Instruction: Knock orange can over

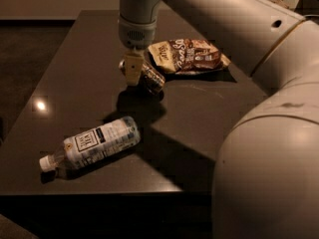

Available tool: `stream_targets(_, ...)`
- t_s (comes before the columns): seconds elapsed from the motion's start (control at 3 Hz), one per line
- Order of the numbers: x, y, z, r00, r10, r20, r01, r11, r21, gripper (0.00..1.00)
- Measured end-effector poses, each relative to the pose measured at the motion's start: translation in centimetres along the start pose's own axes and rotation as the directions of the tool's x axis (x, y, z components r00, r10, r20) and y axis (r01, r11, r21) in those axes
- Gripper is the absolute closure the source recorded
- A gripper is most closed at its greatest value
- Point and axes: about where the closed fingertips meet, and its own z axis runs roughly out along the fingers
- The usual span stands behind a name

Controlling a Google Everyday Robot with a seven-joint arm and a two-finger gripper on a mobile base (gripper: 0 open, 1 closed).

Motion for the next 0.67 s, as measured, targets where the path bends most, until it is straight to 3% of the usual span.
stream_targets(0.33,0.14,0.54,0.94,0.999,-0.029,-0.031,0.028,0.9993,-0.024,0.14)
stream_targets(0.67,0.18,0.72,1.71,0.998,-0.037,-0.044,0.036,0.9991,-0.025,0.00)
